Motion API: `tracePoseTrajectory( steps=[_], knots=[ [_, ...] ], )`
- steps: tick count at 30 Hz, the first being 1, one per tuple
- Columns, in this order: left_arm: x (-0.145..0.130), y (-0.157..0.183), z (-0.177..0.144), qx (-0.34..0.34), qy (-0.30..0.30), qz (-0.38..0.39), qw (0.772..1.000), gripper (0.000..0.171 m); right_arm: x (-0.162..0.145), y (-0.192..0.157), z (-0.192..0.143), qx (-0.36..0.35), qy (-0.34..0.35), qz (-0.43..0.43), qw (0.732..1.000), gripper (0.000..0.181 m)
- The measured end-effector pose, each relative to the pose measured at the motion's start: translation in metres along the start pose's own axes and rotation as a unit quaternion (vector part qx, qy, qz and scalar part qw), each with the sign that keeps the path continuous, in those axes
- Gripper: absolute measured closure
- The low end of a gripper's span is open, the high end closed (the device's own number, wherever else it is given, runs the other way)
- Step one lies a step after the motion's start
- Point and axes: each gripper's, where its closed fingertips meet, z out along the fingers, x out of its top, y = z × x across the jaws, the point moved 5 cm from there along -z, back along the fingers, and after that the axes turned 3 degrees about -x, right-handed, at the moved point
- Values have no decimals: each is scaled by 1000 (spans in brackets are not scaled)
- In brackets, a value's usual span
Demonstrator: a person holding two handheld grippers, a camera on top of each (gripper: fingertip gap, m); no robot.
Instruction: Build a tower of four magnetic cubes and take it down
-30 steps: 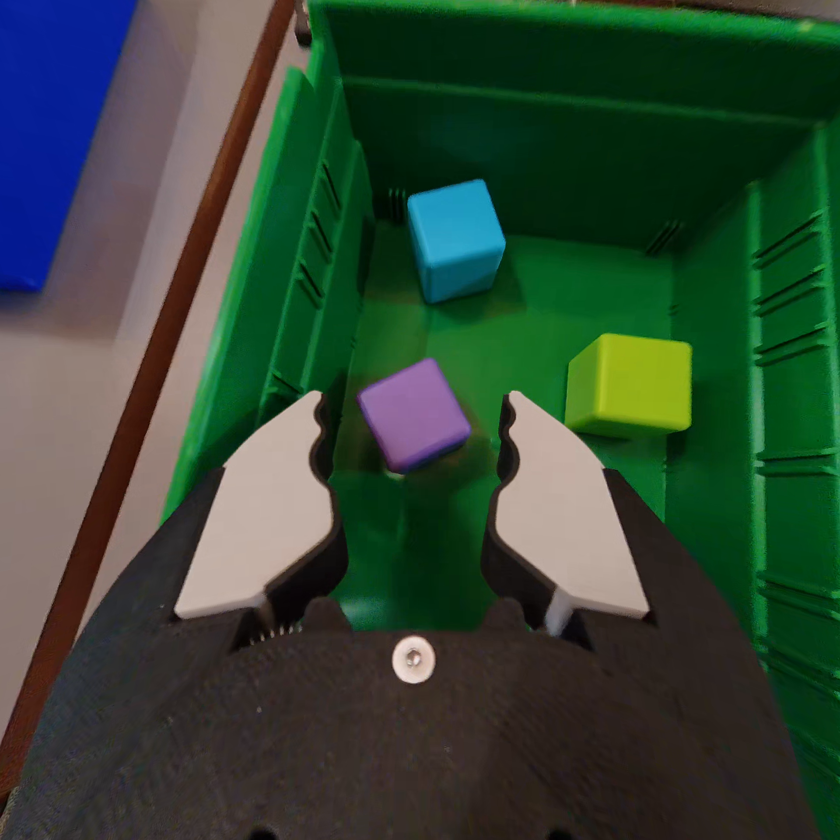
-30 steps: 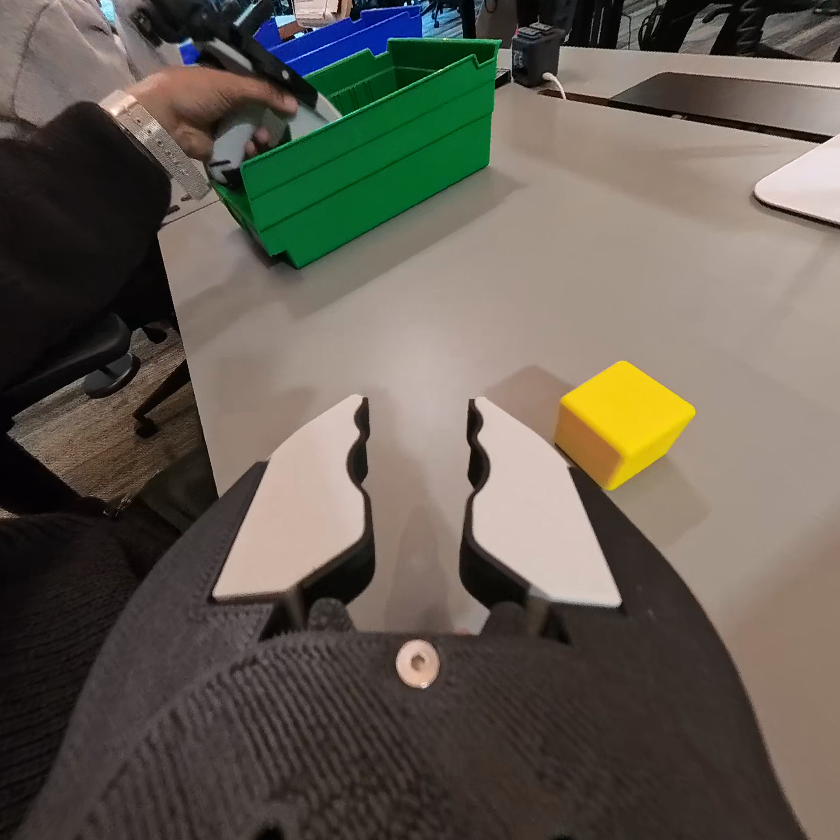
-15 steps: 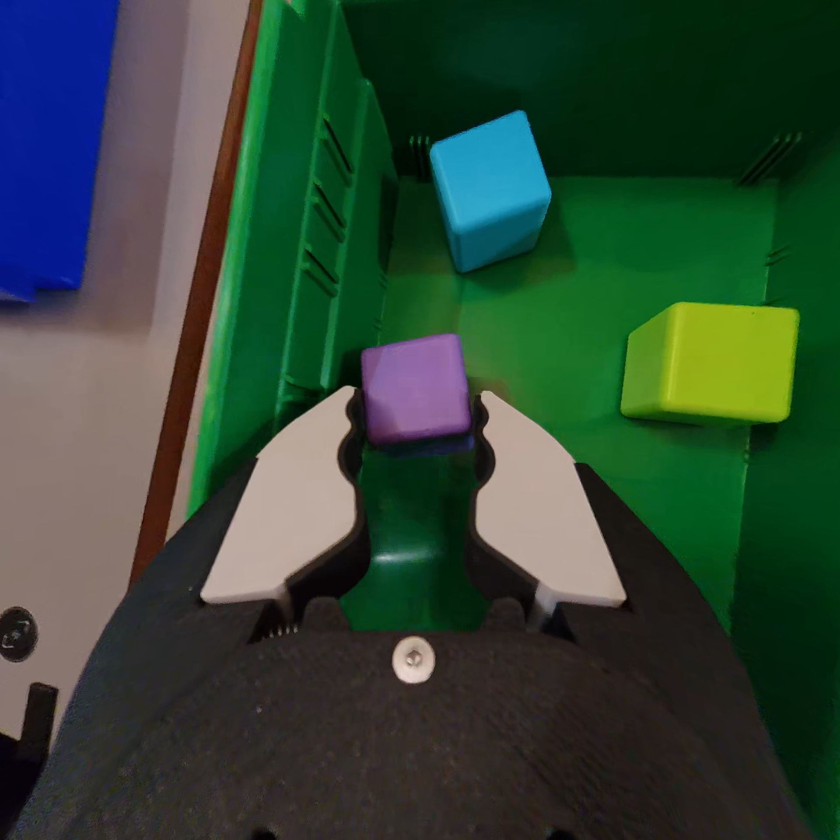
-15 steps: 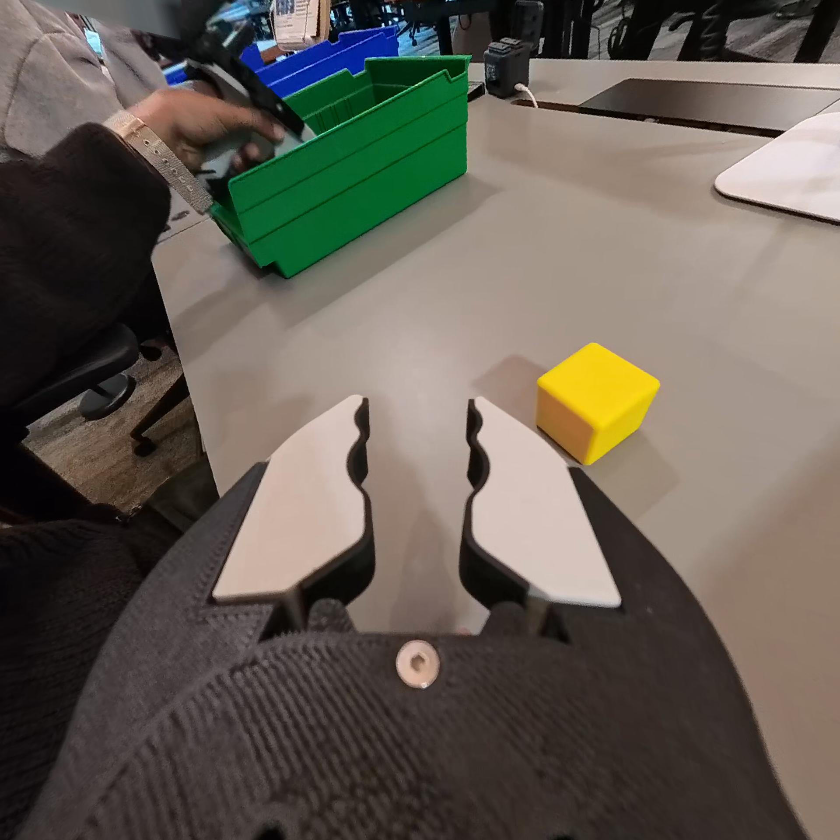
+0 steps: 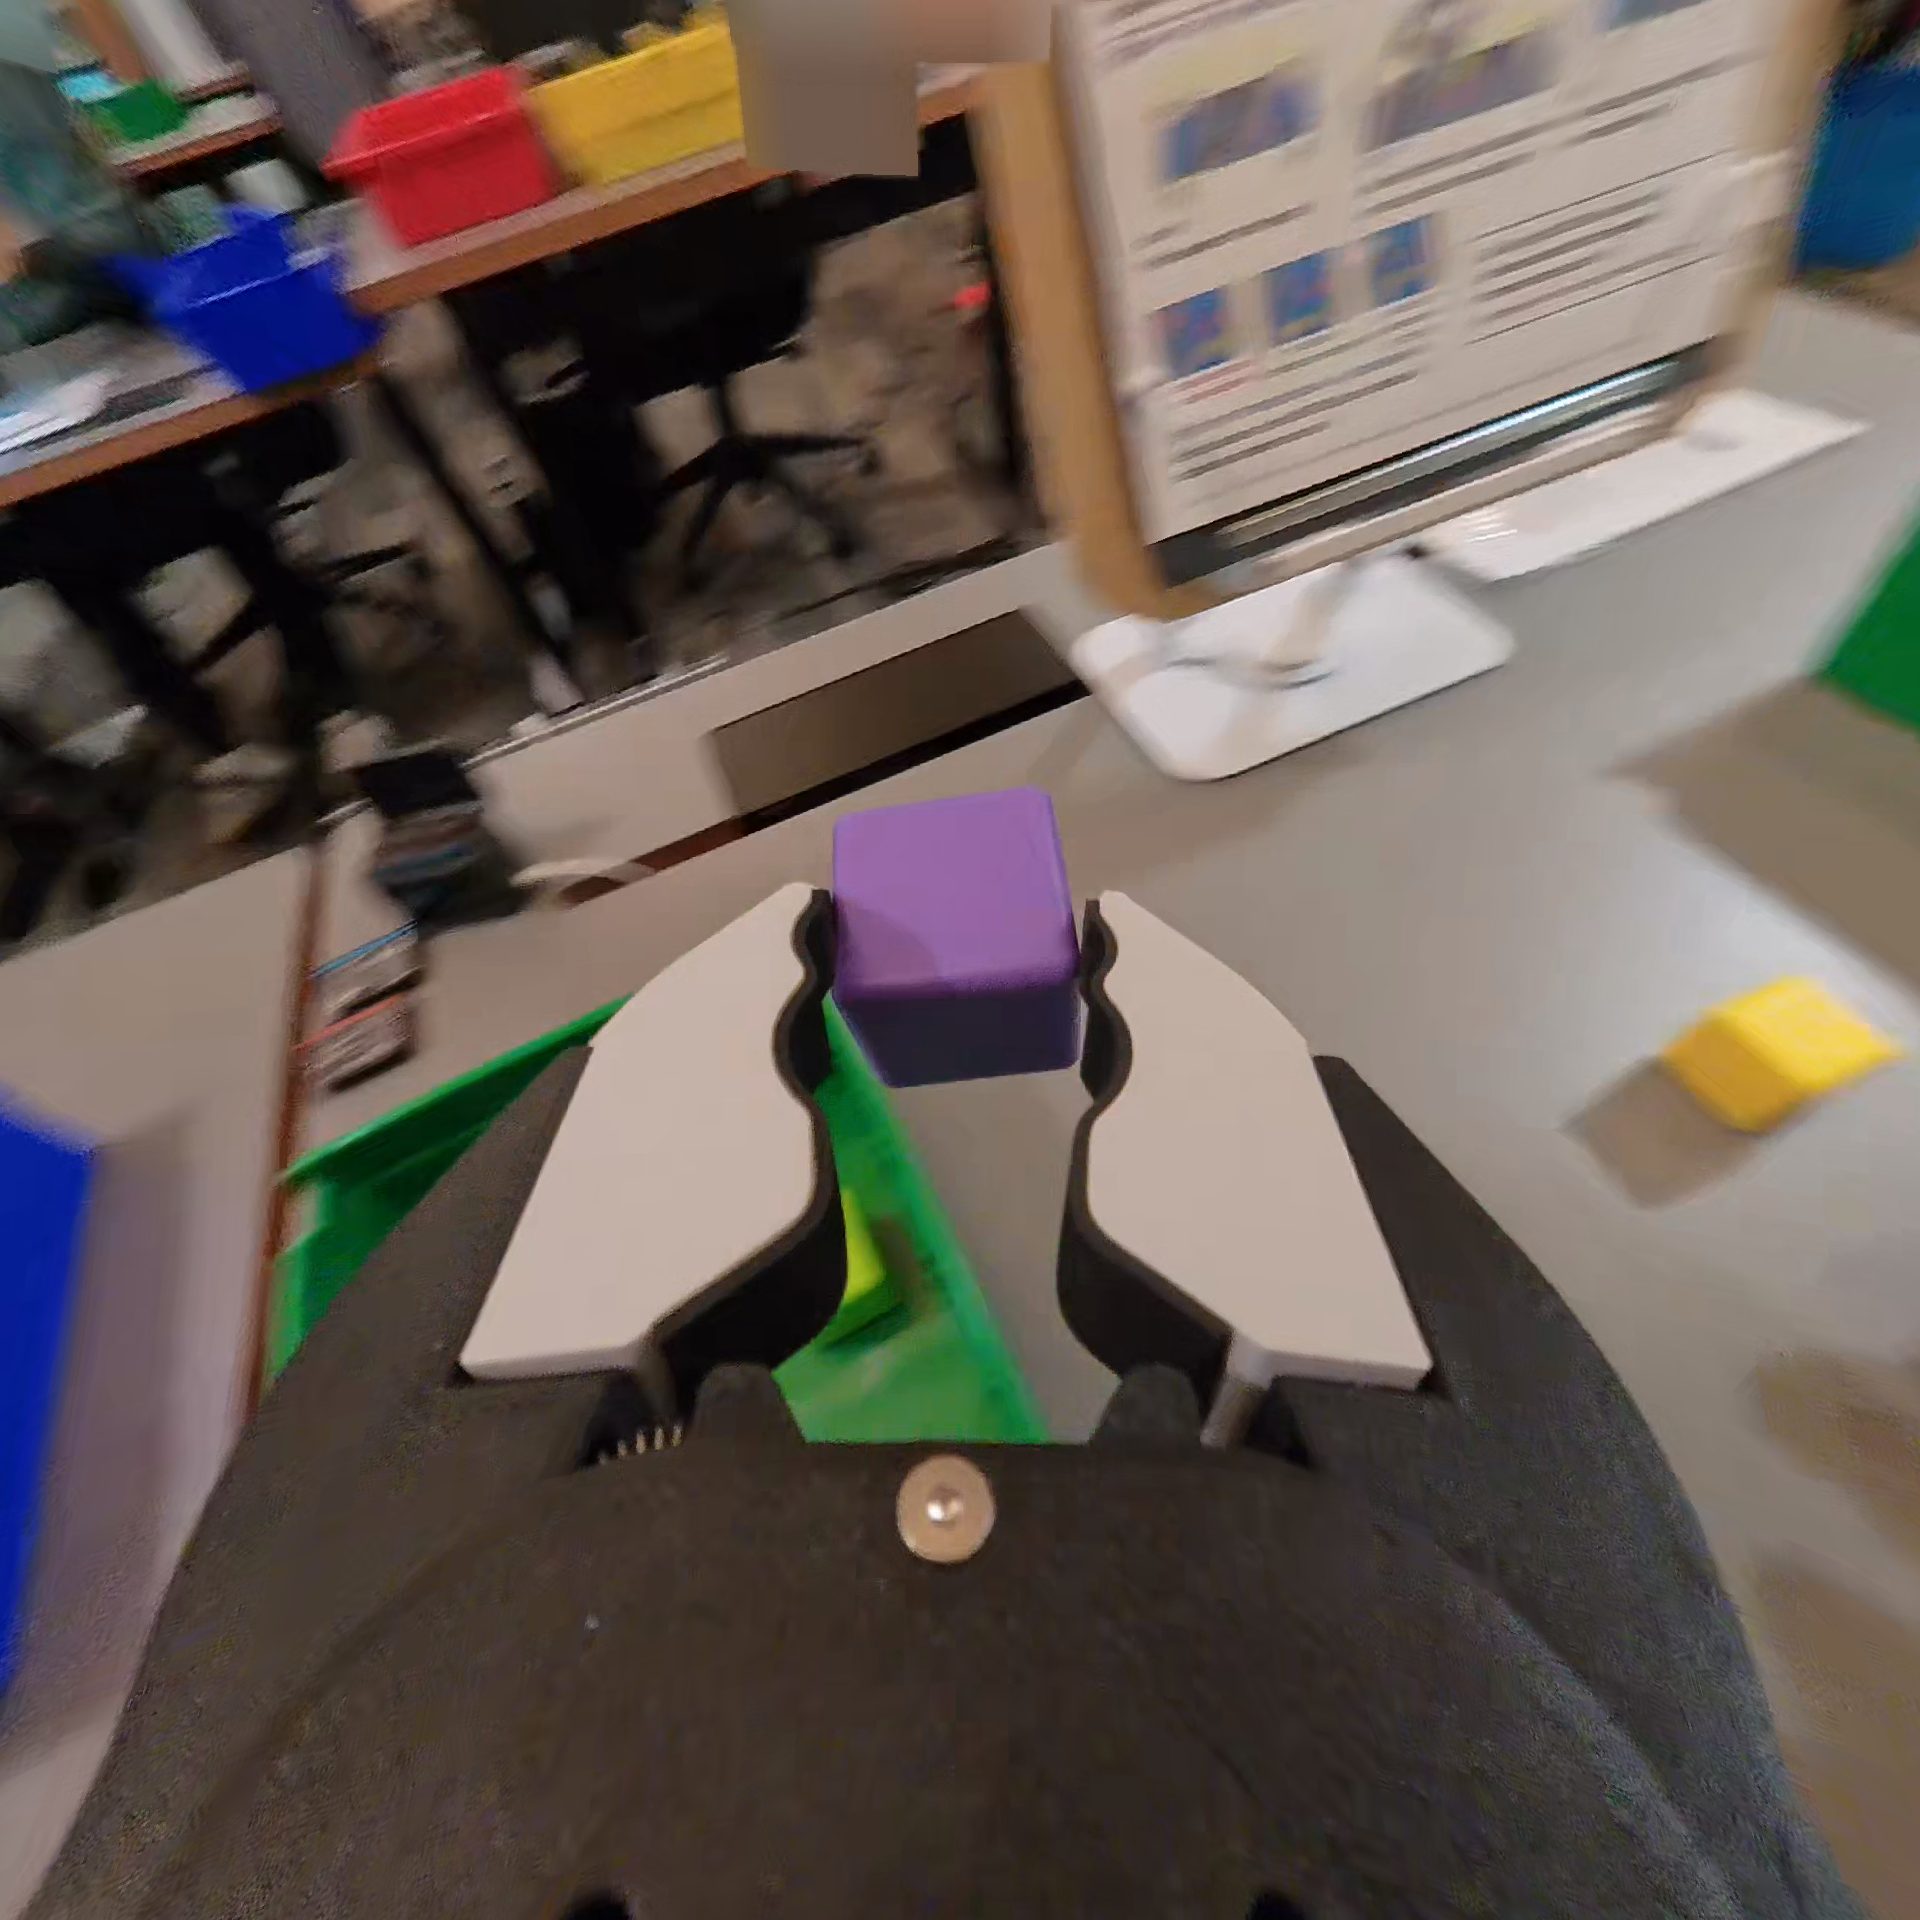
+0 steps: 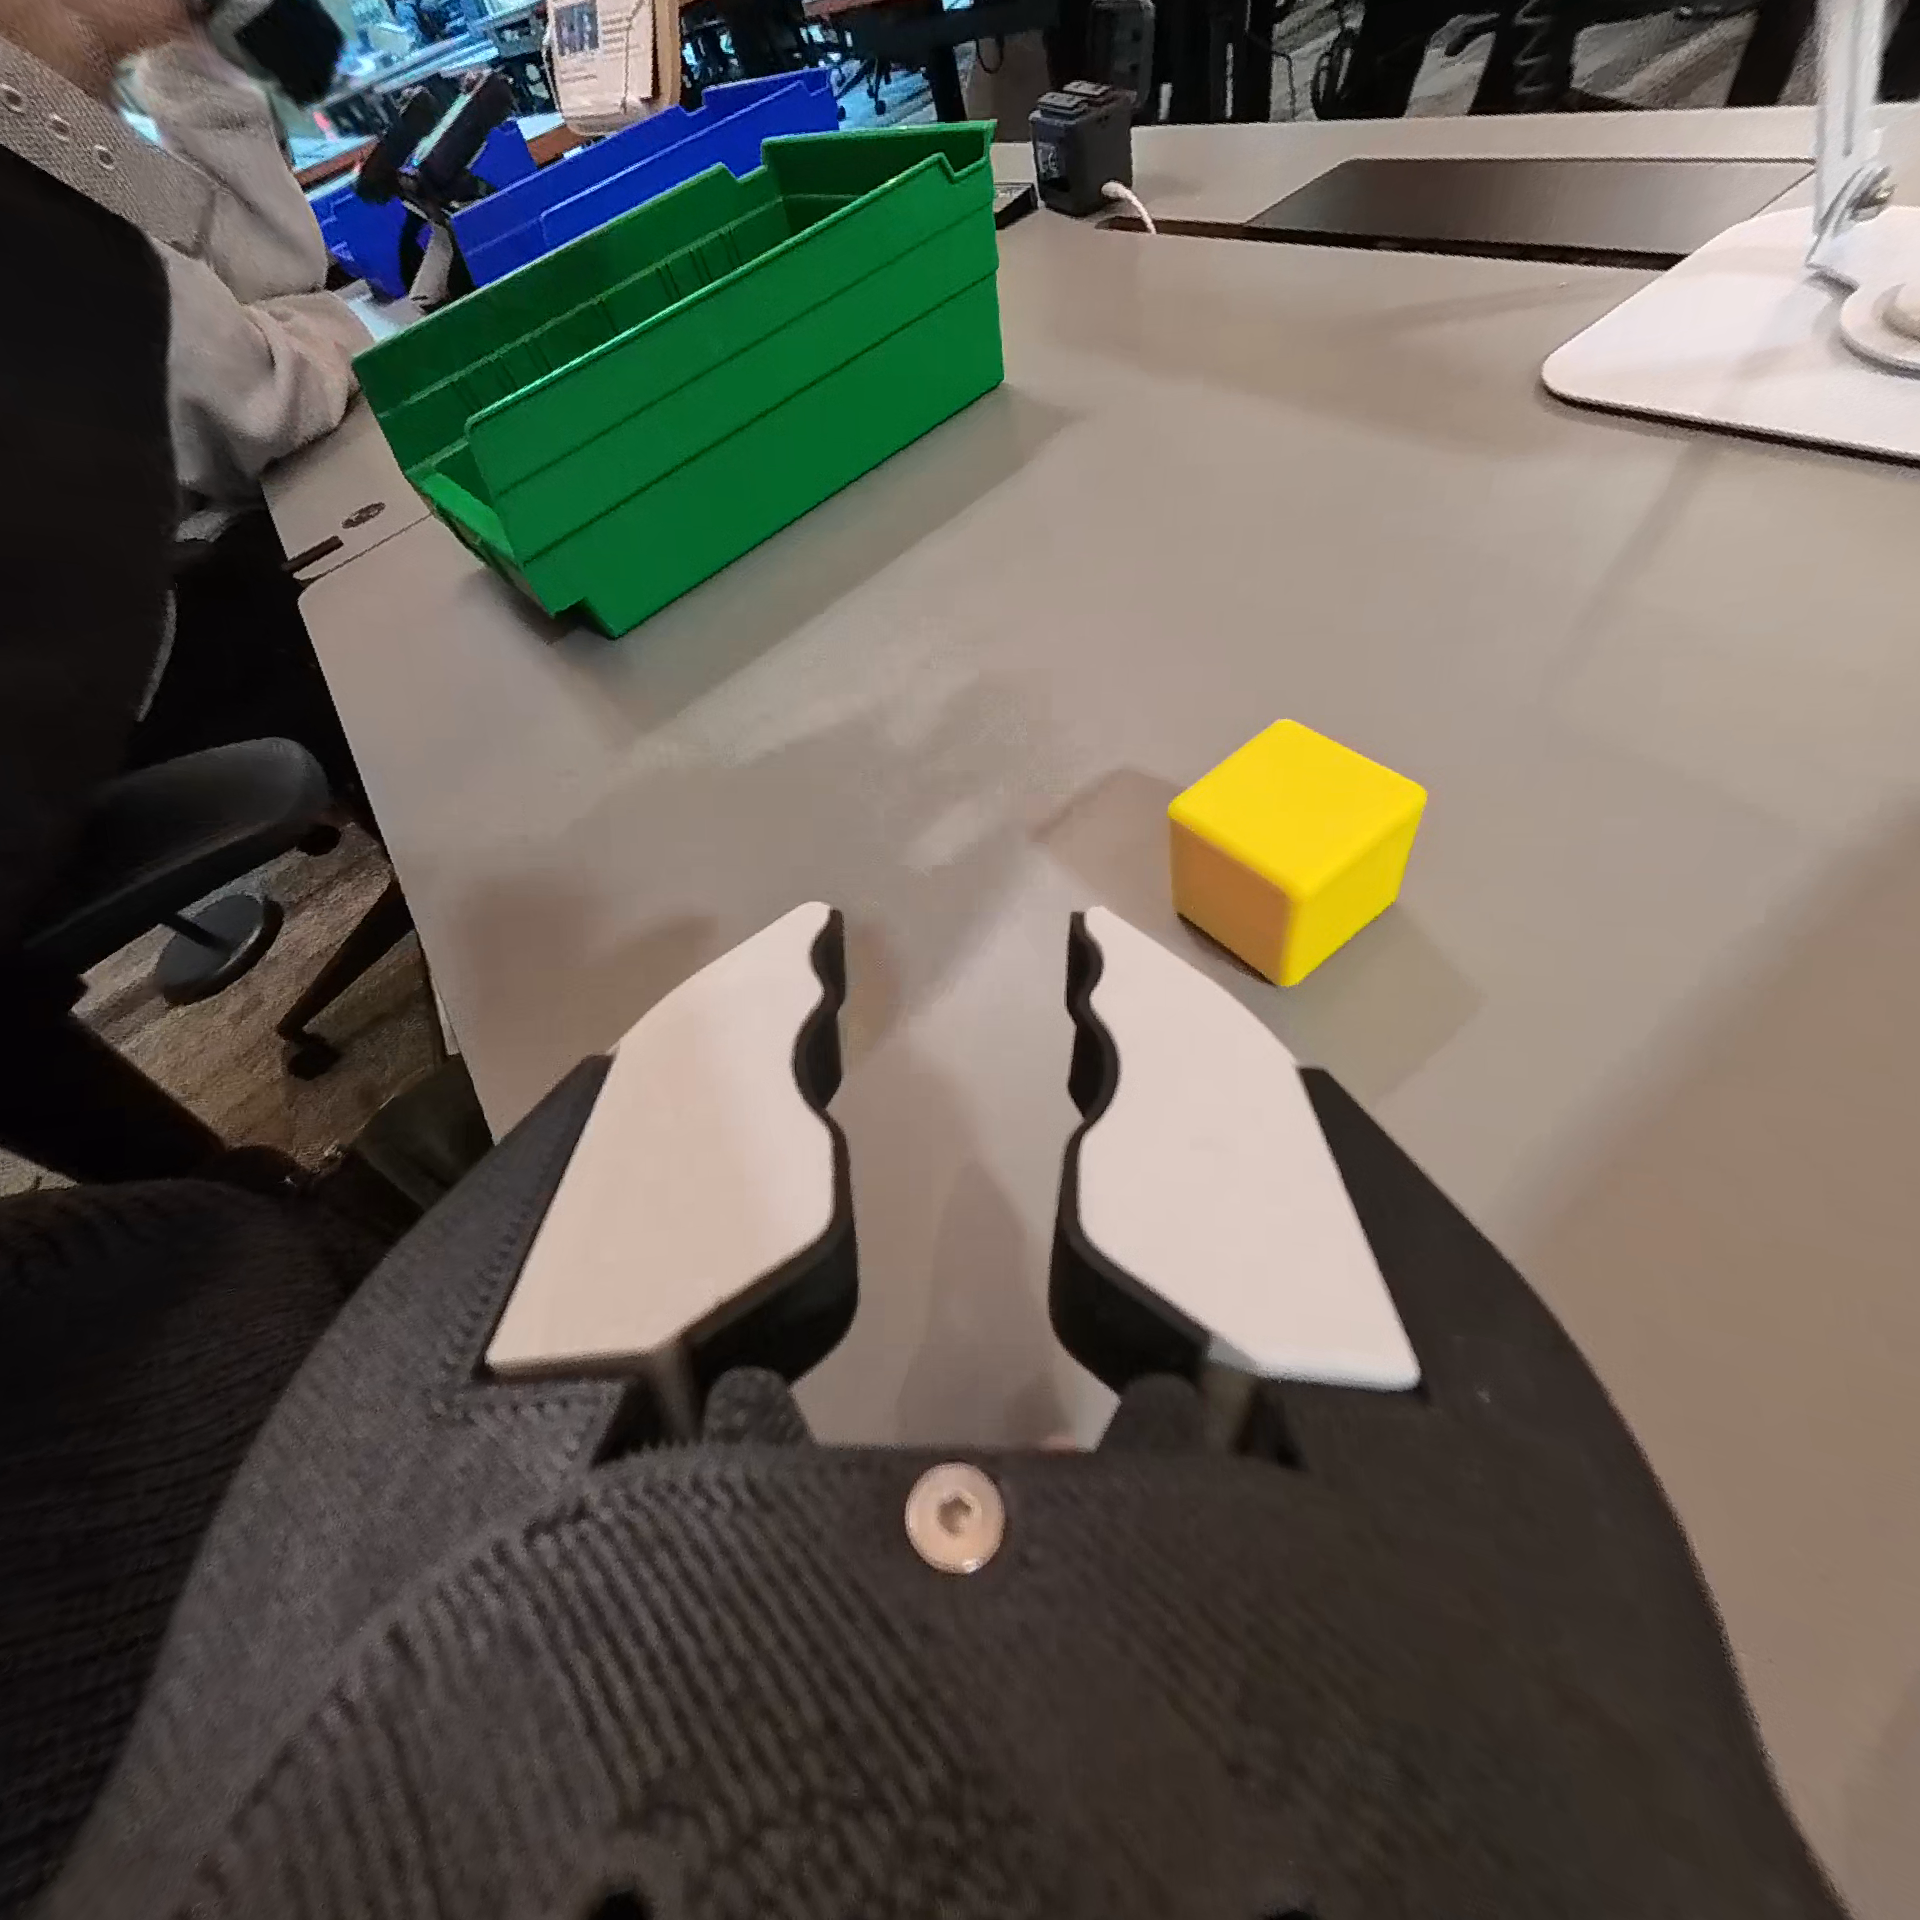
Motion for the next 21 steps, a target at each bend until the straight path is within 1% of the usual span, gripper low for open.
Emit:
tracePoseTrajectory(
  steps=[3,7,10,13,15,17,19,21],
  knots=[
    [10,54,29,-129,24,4,991,125,-2,3,-8,-12,4,6,1000,140],
    [1,119,79,-260,13,-19,965,126,-6,8,-21,-34,9,14,999,140],
    [-11,168,107,-357,17,-3,934,126,-11,11,-31,-50,9,22,998,140],
    [-20,208,121,-442,45,44,895,126,-17,14,-43,-69,9,31,997,140],
    [-24,228,126,-480,73,73,871,126,-20,17,-51,-84,13,38,996,140],
    [-29,242,130,-508,87,93,852,126,-22,20,-58,-96,16,47,994,140],
    [-31,251,133,-539,82,97,832,126,-25,22,-65,-104,21,57,993,140],
    [-34,257,136,-562,75,102,818,126,-26,24,-70,-111,25,65,991,140]
  ],
)
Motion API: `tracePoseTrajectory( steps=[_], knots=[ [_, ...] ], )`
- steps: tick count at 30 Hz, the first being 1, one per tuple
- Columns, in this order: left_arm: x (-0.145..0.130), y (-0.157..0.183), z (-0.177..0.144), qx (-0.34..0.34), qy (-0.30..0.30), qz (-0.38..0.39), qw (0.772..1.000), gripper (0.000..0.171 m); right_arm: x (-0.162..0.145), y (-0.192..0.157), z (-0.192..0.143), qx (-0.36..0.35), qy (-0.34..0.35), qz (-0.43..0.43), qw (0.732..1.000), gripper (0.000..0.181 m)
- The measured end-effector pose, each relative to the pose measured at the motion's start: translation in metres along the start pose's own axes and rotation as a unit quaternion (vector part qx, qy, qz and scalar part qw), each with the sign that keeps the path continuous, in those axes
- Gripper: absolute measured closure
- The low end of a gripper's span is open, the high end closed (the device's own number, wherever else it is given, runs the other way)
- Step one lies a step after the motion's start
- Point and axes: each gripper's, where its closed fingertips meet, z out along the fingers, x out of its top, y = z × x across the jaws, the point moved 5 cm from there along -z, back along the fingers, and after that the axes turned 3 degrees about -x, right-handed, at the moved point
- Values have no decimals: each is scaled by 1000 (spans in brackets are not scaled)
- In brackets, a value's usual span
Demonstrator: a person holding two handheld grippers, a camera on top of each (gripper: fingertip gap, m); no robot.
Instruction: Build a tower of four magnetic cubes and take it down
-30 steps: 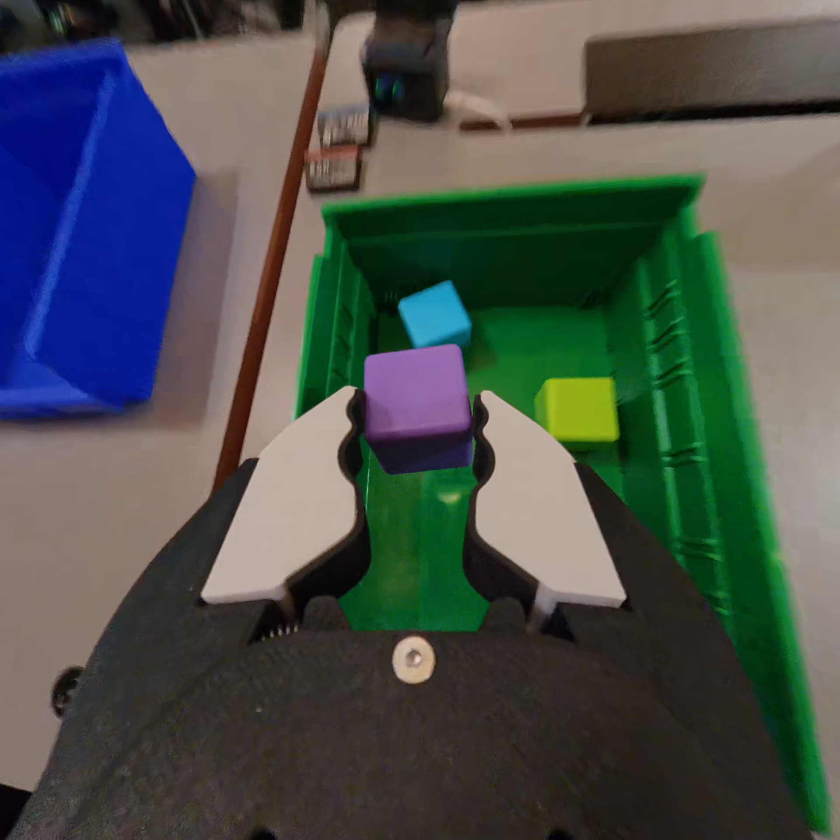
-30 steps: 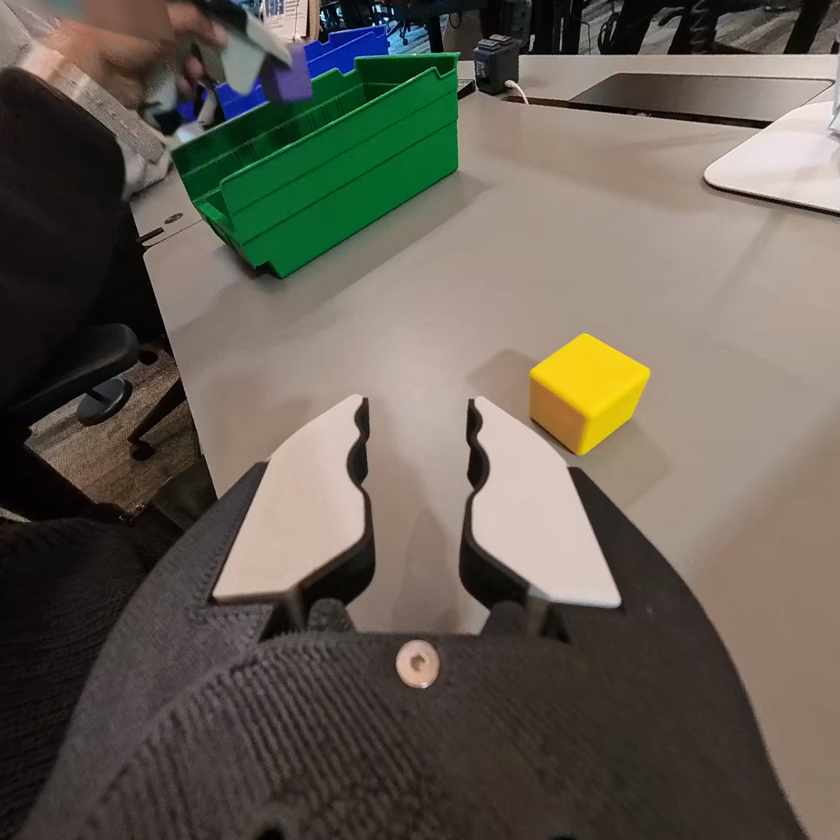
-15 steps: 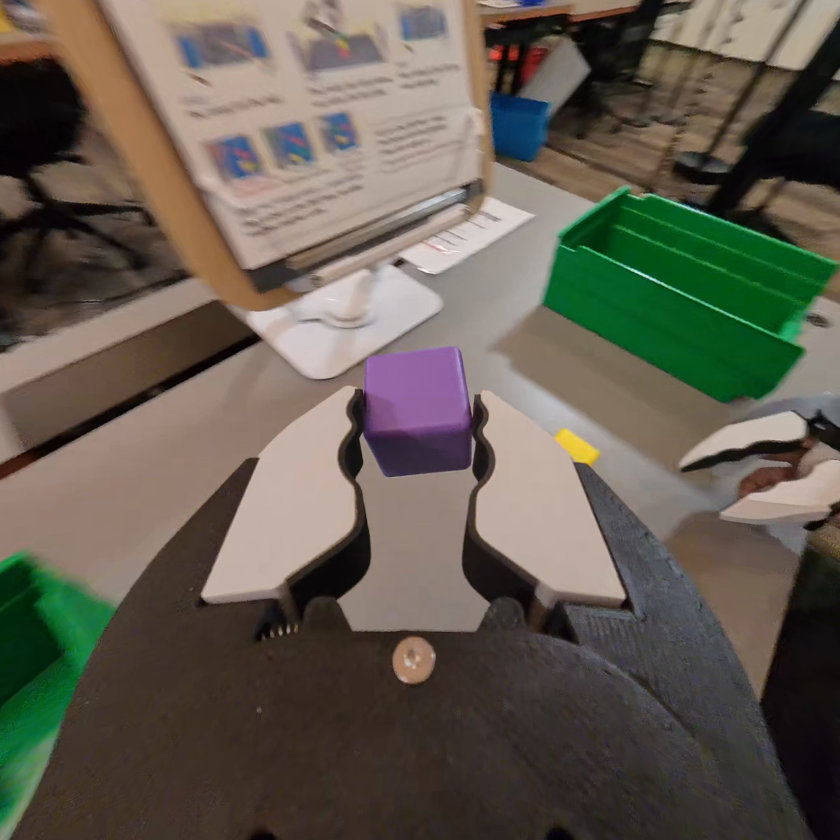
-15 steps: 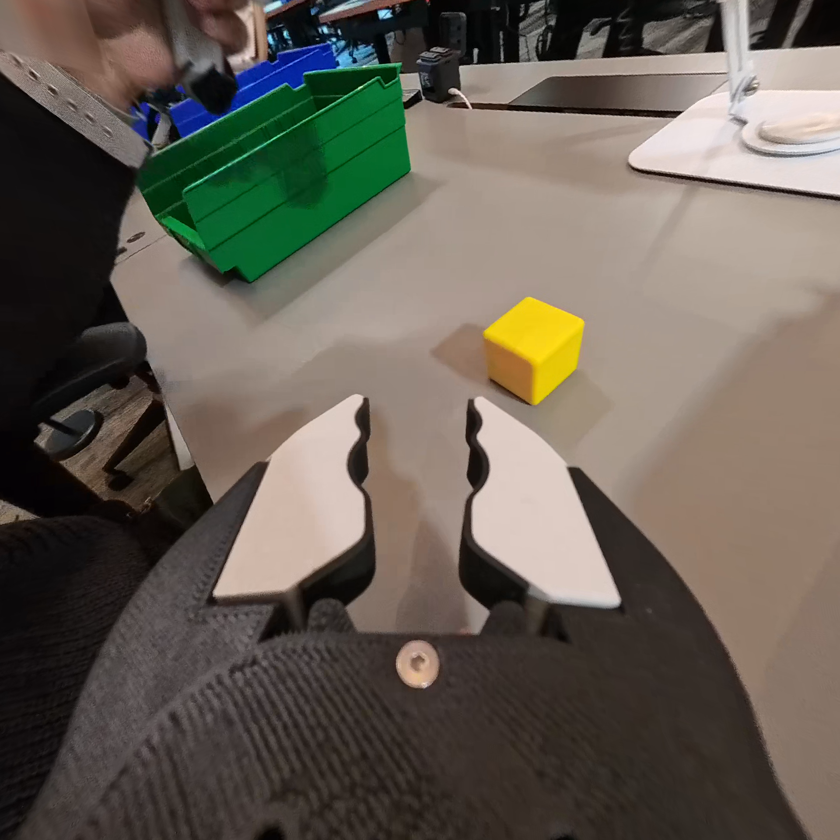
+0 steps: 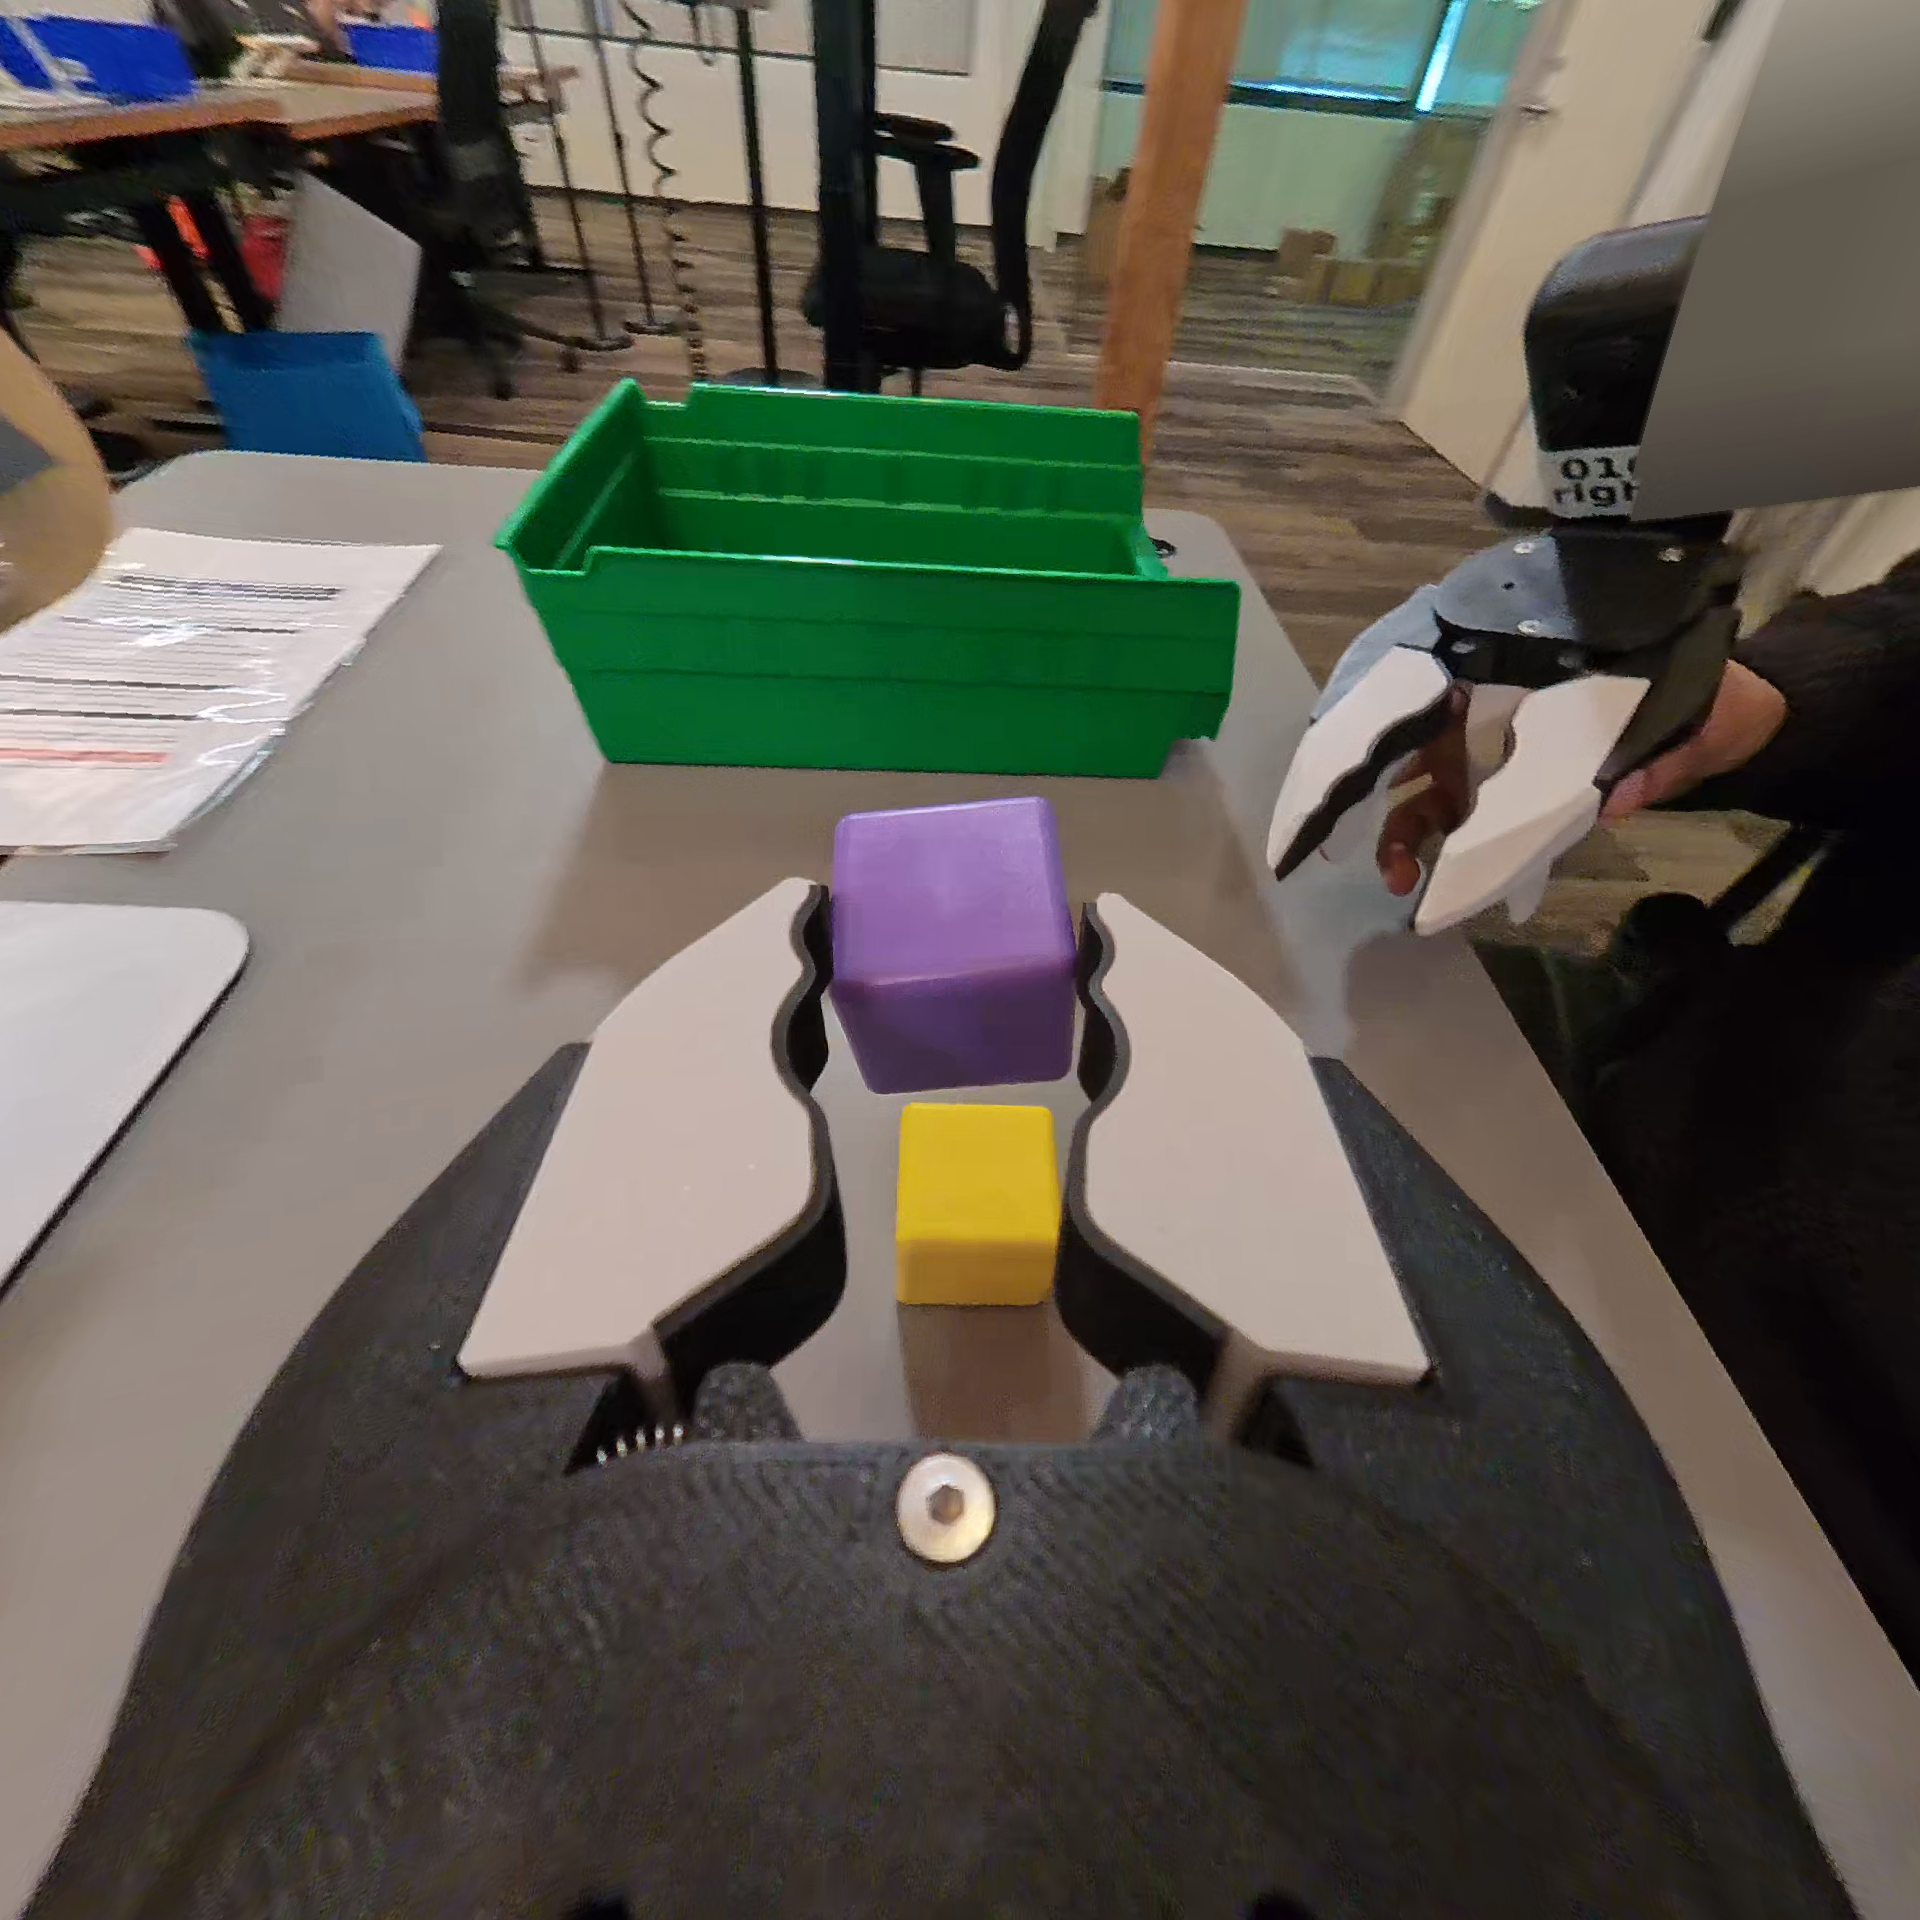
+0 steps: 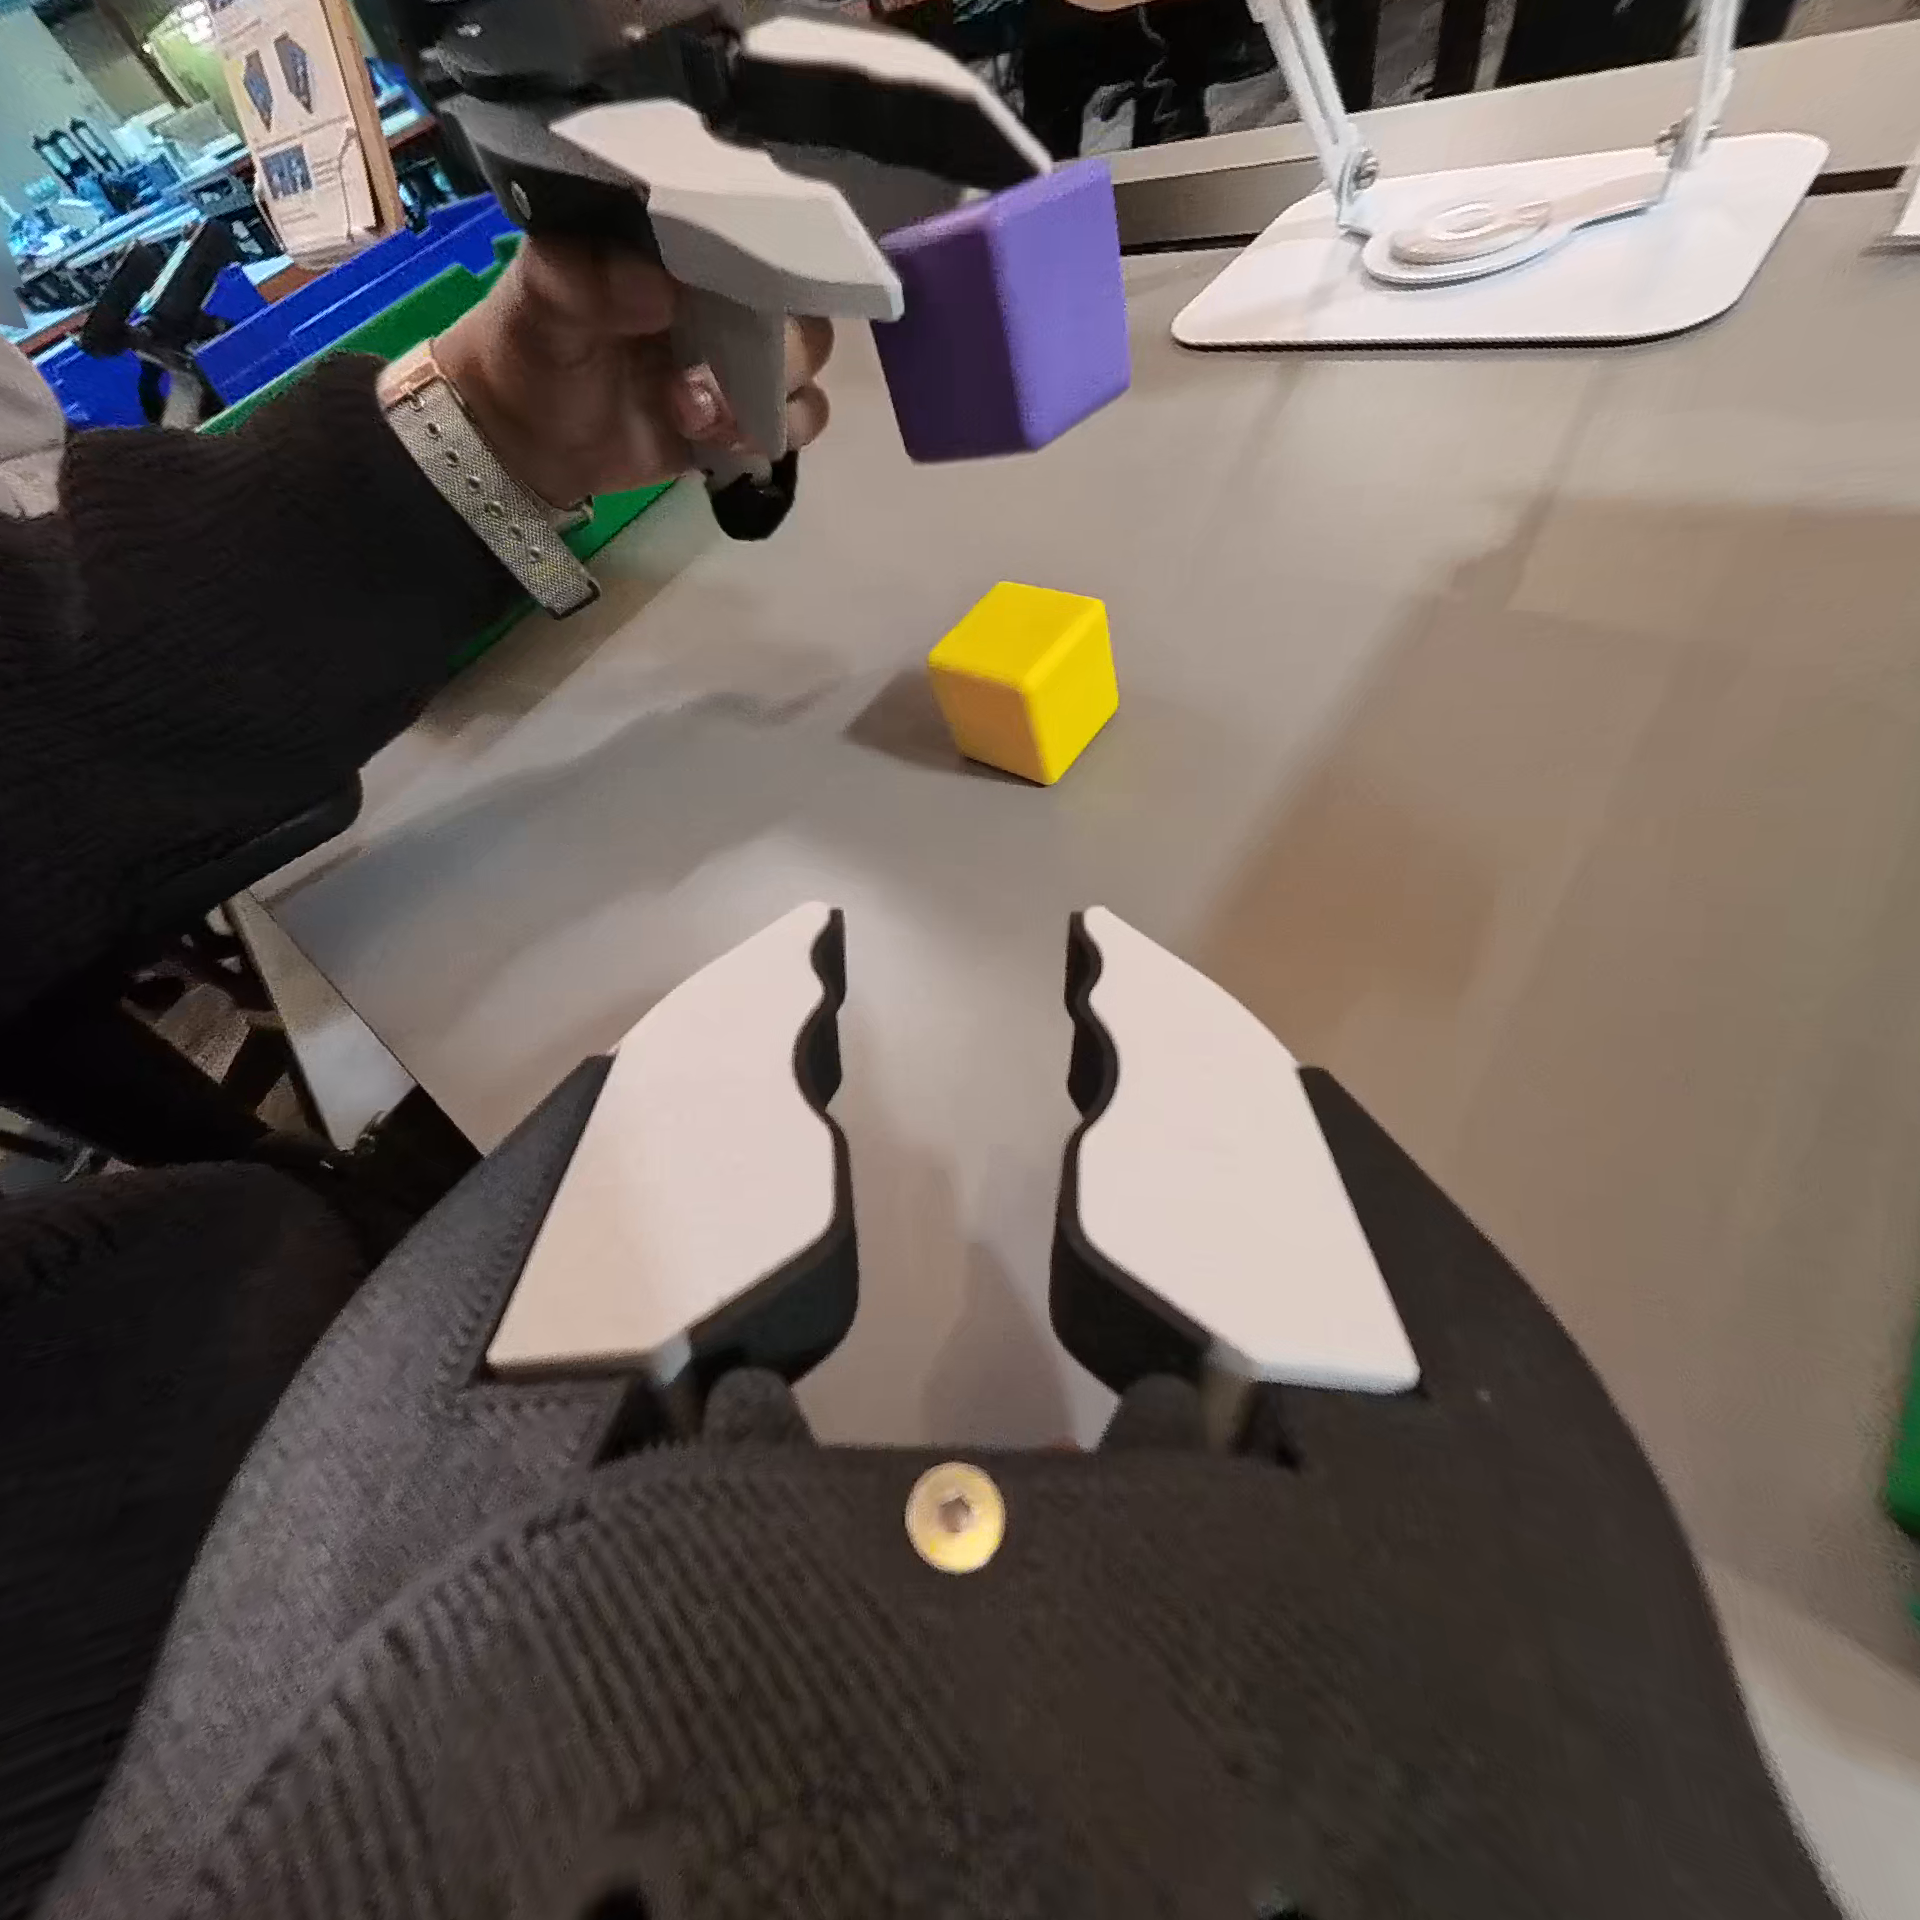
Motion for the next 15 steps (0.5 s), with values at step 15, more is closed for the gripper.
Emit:
tracePoseTrajectory(
  steps=[15],
  knots=[
    [-26,2,5,-31,-57,5,998,126,-1,1,-1,10,1,23,1000,140]
  ],
)
